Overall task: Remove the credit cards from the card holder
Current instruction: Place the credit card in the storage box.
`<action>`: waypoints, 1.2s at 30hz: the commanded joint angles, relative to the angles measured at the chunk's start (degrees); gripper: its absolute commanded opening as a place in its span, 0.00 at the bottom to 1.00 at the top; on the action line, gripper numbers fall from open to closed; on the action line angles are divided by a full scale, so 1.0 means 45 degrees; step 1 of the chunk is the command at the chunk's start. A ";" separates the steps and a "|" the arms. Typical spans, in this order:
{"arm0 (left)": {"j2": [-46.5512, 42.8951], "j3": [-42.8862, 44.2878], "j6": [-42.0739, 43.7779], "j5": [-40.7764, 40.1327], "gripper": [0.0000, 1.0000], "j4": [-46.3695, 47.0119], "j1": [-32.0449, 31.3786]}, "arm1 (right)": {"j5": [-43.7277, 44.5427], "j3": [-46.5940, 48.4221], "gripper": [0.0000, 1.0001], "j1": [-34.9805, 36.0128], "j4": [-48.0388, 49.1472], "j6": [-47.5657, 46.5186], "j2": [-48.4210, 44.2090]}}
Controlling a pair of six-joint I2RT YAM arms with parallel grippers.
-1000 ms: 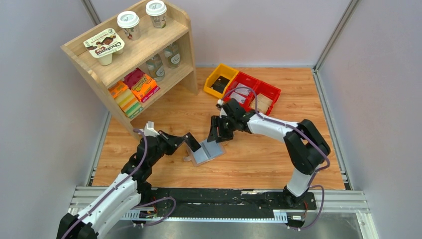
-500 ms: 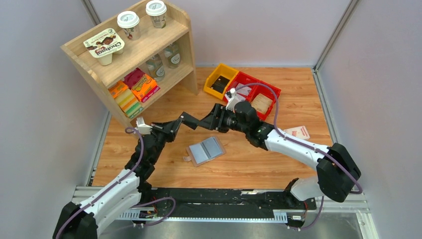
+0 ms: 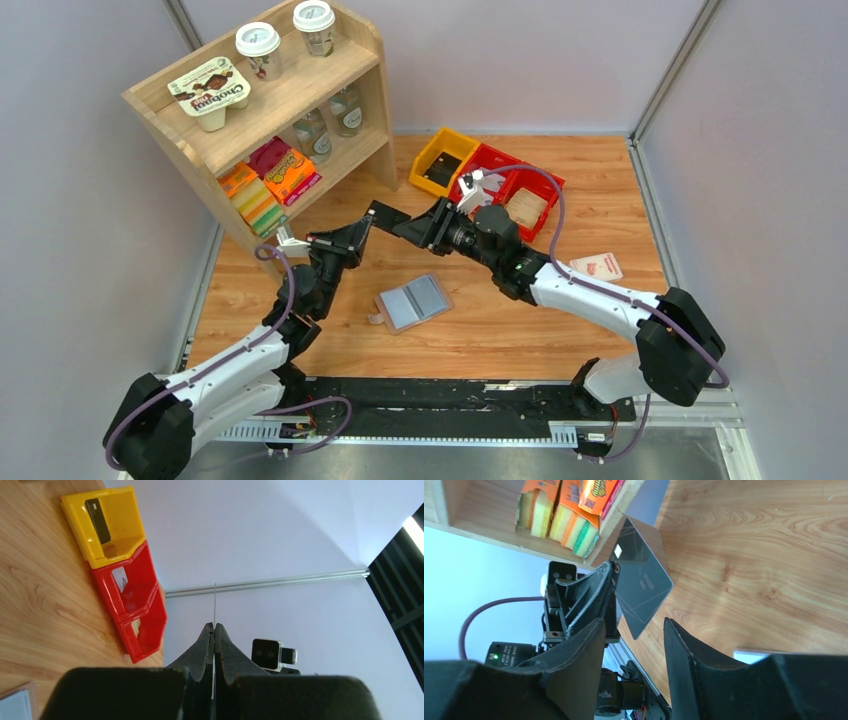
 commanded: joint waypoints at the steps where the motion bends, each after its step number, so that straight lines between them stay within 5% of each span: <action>1: 0.0171 0.0611 -0.0308 -0.0326 0.00 0.1401 -0.0175 | 0.0594 0.0417 0.47 -0.0001 0.1432 0.0074 -0.0192; 15: 0.0972 0.0651 -0.0972 -0.0404 0.00 0.2574 -0.0371 | 0.0360 0.0593 0.31 -0.0039 0.1939 0.0289 0.0101; 24: 0.1129 0.0319 -0.1714 -0.0600 0.01 0.2886 -0.0410 | 0.0184 0.0730 0.03 -0.0118 0.1960 0.0212 0.0277; 31: 0.0720 -0.0618 -0.1949 -0.0658 0.39 0.2809 -0.0410 | 0.0106 0.0945 0.00 -0.0761 0.1122 -0.0354 0.0296; 36: -0.0353 -0.1165 -0.1366 -0.0503 0.55 0.1269 -0.0410 | -0.0128 0.1335 0.00 -0.1698 -0.0224 -0.1057 0.0472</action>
